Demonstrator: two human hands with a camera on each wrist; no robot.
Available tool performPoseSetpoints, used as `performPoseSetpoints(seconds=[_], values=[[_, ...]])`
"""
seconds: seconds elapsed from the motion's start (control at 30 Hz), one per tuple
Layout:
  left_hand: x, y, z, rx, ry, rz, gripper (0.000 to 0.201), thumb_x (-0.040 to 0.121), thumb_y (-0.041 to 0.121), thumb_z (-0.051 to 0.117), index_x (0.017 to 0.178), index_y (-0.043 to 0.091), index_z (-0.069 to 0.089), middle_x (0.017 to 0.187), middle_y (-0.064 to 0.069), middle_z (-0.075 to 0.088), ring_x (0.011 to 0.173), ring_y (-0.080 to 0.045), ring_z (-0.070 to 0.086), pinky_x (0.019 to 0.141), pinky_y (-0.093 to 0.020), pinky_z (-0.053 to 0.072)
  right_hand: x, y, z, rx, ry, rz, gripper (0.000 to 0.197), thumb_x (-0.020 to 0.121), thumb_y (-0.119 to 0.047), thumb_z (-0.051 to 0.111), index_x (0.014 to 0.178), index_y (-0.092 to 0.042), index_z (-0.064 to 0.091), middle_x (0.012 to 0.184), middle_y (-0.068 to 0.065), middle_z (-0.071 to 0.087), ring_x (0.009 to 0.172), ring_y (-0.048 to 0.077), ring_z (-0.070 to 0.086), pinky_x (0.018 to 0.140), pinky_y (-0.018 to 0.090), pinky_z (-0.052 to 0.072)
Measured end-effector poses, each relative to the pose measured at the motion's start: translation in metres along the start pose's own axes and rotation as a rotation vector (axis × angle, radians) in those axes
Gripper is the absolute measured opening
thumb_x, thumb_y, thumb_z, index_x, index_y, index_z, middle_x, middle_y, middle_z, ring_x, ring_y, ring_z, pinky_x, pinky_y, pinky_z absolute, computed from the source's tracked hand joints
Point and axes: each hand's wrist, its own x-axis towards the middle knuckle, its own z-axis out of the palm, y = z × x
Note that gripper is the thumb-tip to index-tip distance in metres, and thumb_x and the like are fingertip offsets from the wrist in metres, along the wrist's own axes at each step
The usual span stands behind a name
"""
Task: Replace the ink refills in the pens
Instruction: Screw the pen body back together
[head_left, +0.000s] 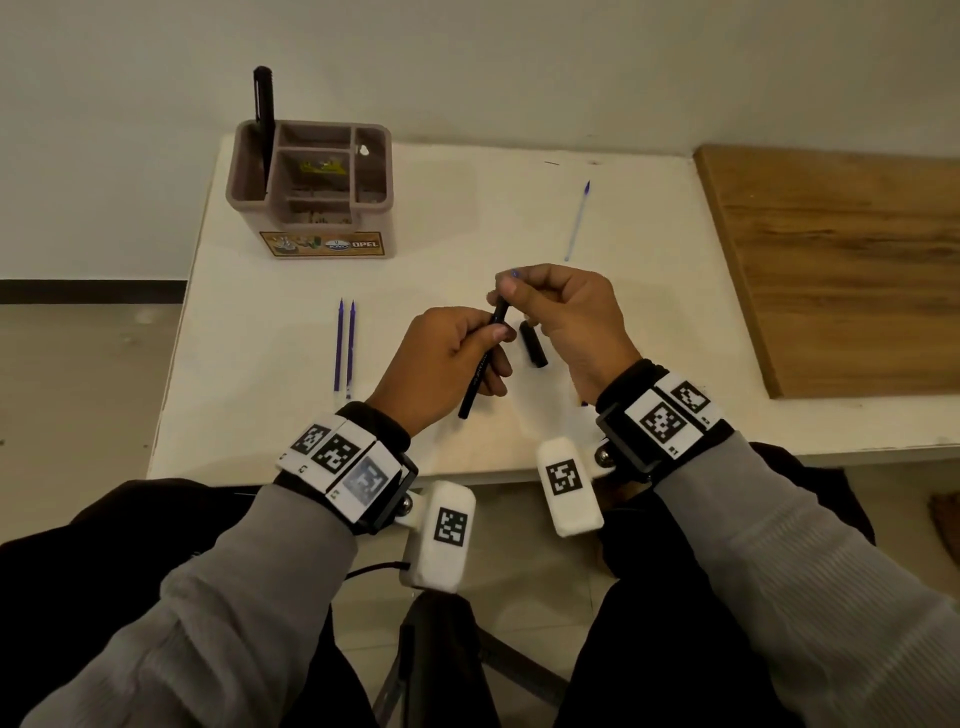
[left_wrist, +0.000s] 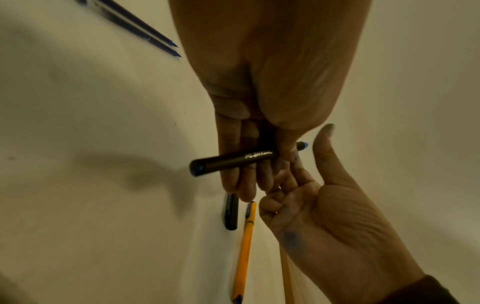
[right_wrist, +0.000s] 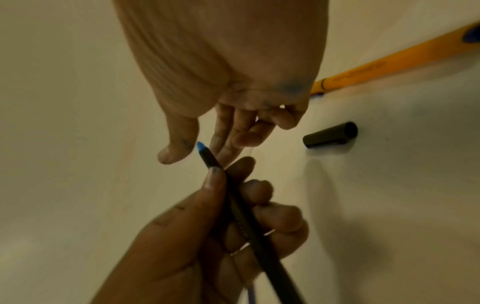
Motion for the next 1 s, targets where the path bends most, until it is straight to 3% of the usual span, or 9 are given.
performPoseSetpoints(seconds=[0.1, 0.23, 0.37, 0.5, 0.6, 0.73, 0.83, 0.93, 1.0], values=[[0.0, 0.0006, 0.0003, -0.009, 0.002, 0.001, 0.022, 0.099, 0.01, 0.046, 0.101, -0.001, 0.065, 0.073, -0.011, 0.068, 0.059, -0.024, 0.069, 0.064, -0.036, 0.061, -0.0012, -0.0025, -0.0013, 0.038, -0.08, -0.015, 0.02, 0.097, -0.011, 0.057, 0.112, -0.005, 0.069, 0.096, 0.002, 0.073, 0.067, -0.007, 0.061, 0.06, 0.006, 0.042], [0.0005, -0.0012, 0.0008, -0.005, -0.014, -0.007, 0.022, 0.099, 0.011, 0.047, 0.101, -0.001, 0.065, 0.073, -0.01, 0.069, 0.06, -0.022, 0.07, 0.064, -0.034, 0.061, -0.0003, -0.0019, -0.0007, 0.024, -0.026, -0.017, 0.012, 0.09, -0.011, 0.066, 0.101, -0.01, 0.071, 0.088, -0.007, 0.073, 0.074, -0.007, 0.065, 0.064, 0.007, 0.044], [-0.0001, -0.0001, 0.0013, -0.013, -0.012, -0.003, 0.023, 0.099, 0.012, 0.046, 0.103, -0.001, 0.064, 0.075, -0.01, 0.07, 0.062, -0.022, 0.071, 0.065, -0.032, 0.061, -0.0007, -0.005, -0.0033, 0.038, -0.109, -0.013, 0.02, 0.095, -0.01, 0.059, 0.114, -0.012, 0.067, 0.098, 0.002, 0.074, 0.073, -0.006, 0.062, 0.066, 0.008, 0.043], [-0.0007, -0.001, 0.0003, -0.026, -0.011, -0.022, 0.022, 0.099, 0.011, 0.046, 0.104, -0.001, 0.064, 0.075, -0.01, 0.069, 0.062, -0.021, 0.07, 0.065, -0.032, 0.06, 0.0006, -0.0011, -0.004, 0.032, -0.024, 0.0, 0.012, 0.087, -0.011, 0.071, 0.099, -0.011, 0.07, 0.092, 0.001, 0.074, 0.078, 0.0, 0.068, 0.077, 0.017, 0.049], [-0.001, -0.0012, -0.0001, -0.01, -0.007, -0.017, 0.023, 0.099, 0.011, 0.045, 0.105, 0.0, 0.064, 0.076, -0.01, 0.07, 0.063, -0.02, 0.071, 0.066, -0.031, 0.061, -0.0006, -0.0028, -0.0057, 0.03, -0.105, 0.019, 0.02, 0.094, -0.009, 0.06, 0.112, -0.007, 0.069, 0.097, 0.0, 0.072, 0.073, -0.007, 0.063, 0.066, 0.007, 0.044], [-0.0006, -0.0018, -0.0006, -0.029, -0.019, -0.03, 0.022, 0.099, 0.011, 0.047, 0.104, -0.001, 0.064, 0.077, -0.012, 0.07, 0.066, -0.026, 0.072, 0.069, -0.036, 0.061, 0.0011, -0.0014, -0.0052, 0.005, -0.062, 0.02, 0.014, 0.09, -0.014, 0.067, 0.103, -0.009, 0.072, 0.09, -0.003, 0.073, 0.077, -0.003, 0.066, 0.072, 0.012, 0.046], [-0.0009, -0.0018, 0.0001, -0.031, -0.02, -0.035, 0.022, 0.099, 0.012, 0.047, 0.105, -0.001, 0.063, 0.077, -0.012, 0.071, 0.068, -0.027, 0.072, 0.071, -0.038, 0.061, 0.0007, -0.0014, -0.0059, -0.002, -0.119, 0.044, 0.021, 0.096, -0.015, 0.058, 0.112, -0.01, 0.07, 0.098, -0.001, 0.075, 0.083, -0.001, 0.064, 0.069, 0.009, 0.045], [-0.0007, -0.0018, -0.0007, -0.032, -0.023, -0.037, 0.022, 0.099, 0.012, 0.047, 0.104, 0.0, 0.063, 0.078, -0.011, 0.071, 0.069, -0.025, 0.072, 0.074, -0.039, 0.06, 0.0011, -0.0048, -0.0074, -0.007, -0.077, 0.046, 0.02, 0.094, -0.015, 0.061, 0.111, -0.009, 0.07, 0.091, -0.006, 0.072, 0.071, -0.006, 0.061, 0.061, 0.006, 0.044], [-0.0007, -0.0022, -0.0003, -0.028, -0.024, -0.035, 0.02, 0.099, 0.012, 0.047, 0.102, 0.002, 0.064, 0.079, -0.01, 0.072, 0.07, -0.024, 0.072, 0.075, -0.039, 0.06, 0.0014, -0.0055, -0.0098, -0.014, -0.087, 0.02, 0.021, 0.094, -0.011, 0.06, 0.112, -0.007, 0.069, 0.093, -0.002, 0.072, 0.069, -0.007, 0.061, 0.064, 0.009, 0.045]])
